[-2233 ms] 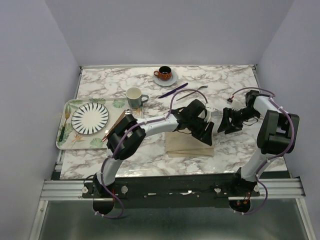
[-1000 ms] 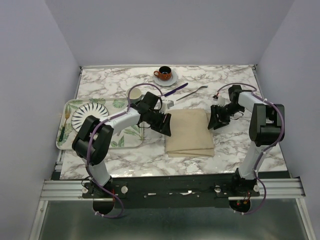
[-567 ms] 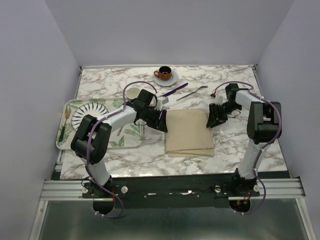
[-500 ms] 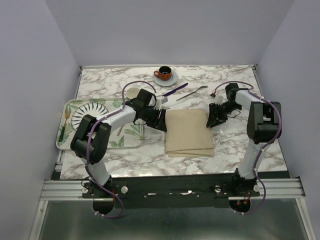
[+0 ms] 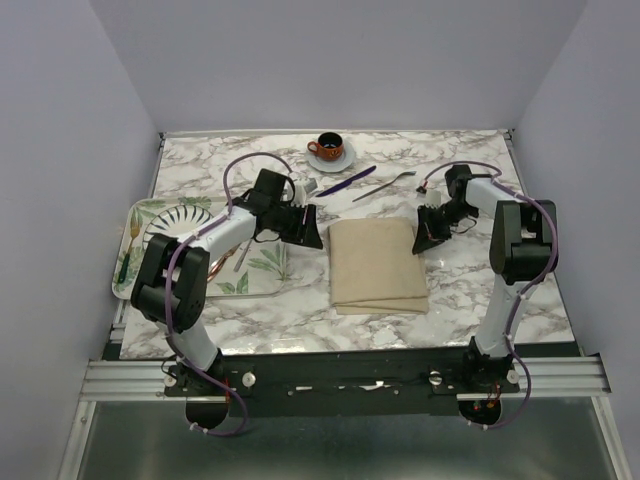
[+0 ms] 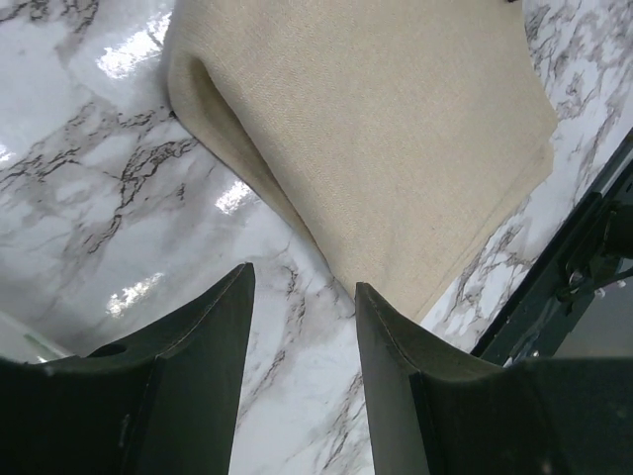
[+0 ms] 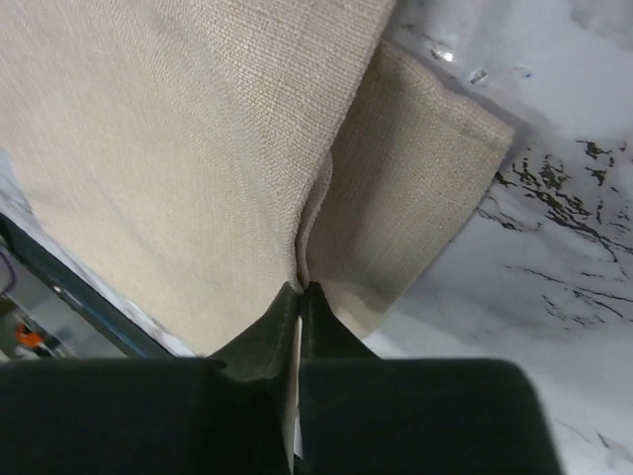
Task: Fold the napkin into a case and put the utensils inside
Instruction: Smooth out the lower triangle-folded napkin at the center of the board.
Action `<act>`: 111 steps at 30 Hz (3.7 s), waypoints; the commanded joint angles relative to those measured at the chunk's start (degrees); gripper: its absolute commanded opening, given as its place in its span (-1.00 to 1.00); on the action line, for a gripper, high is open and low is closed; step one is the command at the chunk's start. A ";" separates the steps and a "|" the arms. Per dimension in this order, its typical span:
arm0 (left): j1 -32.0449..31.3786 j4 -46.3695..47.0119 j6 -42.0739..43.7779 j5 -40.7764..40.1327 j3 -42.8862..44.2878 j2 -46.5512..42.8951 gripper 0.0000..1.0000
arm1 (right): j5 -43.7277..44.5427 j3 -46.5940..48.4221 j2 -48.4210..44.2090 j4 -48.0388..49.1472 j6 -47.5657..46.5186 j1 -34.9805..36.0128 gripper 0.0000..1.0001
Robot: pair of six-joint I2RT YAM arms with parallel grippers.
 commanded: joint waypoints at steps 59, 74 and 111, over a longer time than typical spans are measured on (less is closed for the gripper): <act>-45.35 9.18 41.73 -21.20 15.95 13.86 -0.03 | -3.22 -5.72 -5.90 -2.77 7.17 -11.52 -0.31; -46.85 10.15 43.14 -24.98 19.02 19.22 0.04 | -1.55 -7.84 -0.72 3.74 13.07 -11.52 -0.53; -48.08 12.43 40.77 -26.40 20.96 22.39 -0.85 | 10.14 -7.04 -1.42 4.80 15.53 -8.27 -0.65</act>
